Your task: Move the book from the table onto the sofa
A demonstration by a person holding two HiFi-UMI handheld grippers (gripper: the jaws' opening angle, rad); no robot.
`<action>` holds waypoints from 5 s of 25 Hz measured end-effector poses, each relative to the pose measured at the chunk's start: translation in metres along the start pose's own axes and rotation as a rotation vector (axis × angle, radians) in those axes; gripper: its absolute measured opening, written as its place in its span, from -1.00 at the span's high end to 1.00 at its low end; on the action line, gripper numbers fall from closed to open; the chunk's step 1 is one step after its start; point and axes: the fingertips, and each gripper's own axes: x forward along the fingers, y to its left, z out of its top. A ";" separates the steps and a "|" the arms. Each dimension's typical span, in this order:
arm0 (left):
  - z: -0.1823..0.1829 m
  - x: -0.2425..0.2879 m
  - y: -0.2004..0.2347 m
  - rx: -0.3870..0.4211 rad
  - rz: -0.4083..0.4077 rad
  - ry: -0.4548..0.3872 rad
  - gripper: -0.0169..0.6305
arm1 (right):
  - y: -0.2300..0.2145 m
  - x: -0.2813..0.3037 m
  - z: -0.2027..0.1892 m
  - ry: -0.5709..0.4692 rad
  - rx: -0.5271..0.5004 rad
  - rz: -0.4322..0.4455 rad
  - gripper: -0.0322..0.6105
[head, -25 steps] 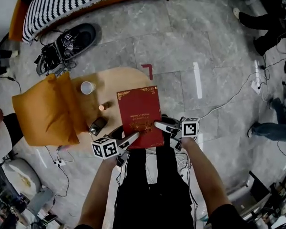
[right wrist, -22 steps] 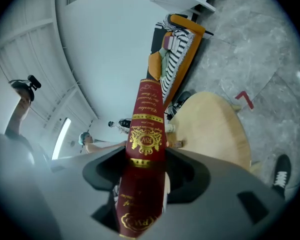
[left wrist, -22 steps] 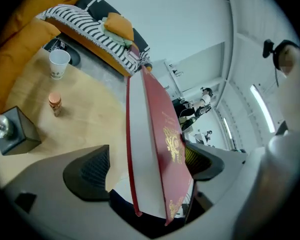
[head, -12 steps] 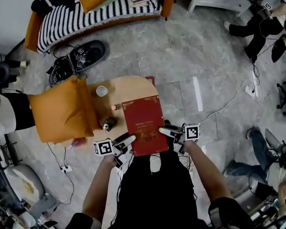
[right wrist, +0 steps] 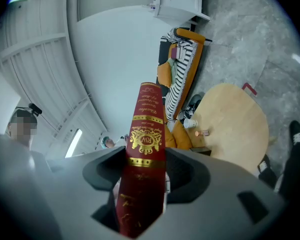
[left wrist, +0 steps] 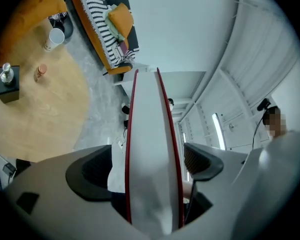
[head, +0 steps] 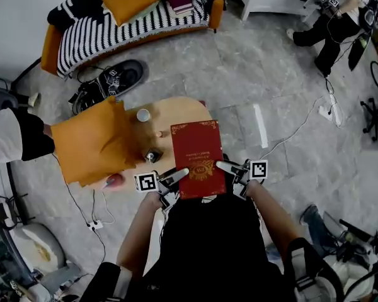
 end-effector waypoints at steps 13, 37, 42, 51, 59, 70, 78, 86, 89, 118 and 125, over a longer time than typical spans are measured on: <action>-0.002 -0.032 -0.027 0.030 -0.113 -0.008 0.15 | 0.033 0.016 -0.014 -0.068 -0.078 0.022 0.13; 0.005 -0.039 -0.030 0.033 -0.125 -0.015 0.17 | 0.041 0.026 -0.014 -0.088 -0.116 0.018 0.12; 0.003 -0.038 -0.027 0.014 -0.124 -0.016 0.17 | 0.034 0.023 -0.016 -0.092 -0.110 -0.002 0.12; 0.000 -0.037 -0.024 -0.005 -0.135 0.003 0.17 | 0.038 0.023 -0.018 -0.088 -0.113 0.000 0.12; -0.004 -0.046 -0.019 -0.008 -0.172 0.038 0.17 | 0.037 0.025 -0.035 -0.046 -0.131 -0.059 0.12; -0.007 -0.044 -0.021 -0.001 -0.159 0.104 0.17 | 0.037 0.019 -0.049 -0.052 -0.095 -0.061 0.12; -0.014 -0.017 -0.031 0.030 -0.123 0.050 0.17 | 0.034 -0.007 -0.031 -0.033 -0.086 -0.009 0.12; -0.062 0.069 -0.057 0.065 -0.112 0.042 0.17 | 0.038 -0.104 -0.002 -0.087 -0.072 0.018 0.12; -0.088 0.110 -0.063 0.062 -0.114 0.041 0.17 | 0.036 -0.152 0.010 -0.125 -0.063 0.027 0.12; -0.173 0.295 -0.067 -0.011 -0.074 0.225 0.17 | 0.016 -0.348 0.072 -0.277 -0.022 -0.018 0.12; -0.118 0.305 -0.063 -0.048 -0.101 0.180 0.17 | 0.010 -0.312 0.120 -0.208 -0.020 -0.056 0.12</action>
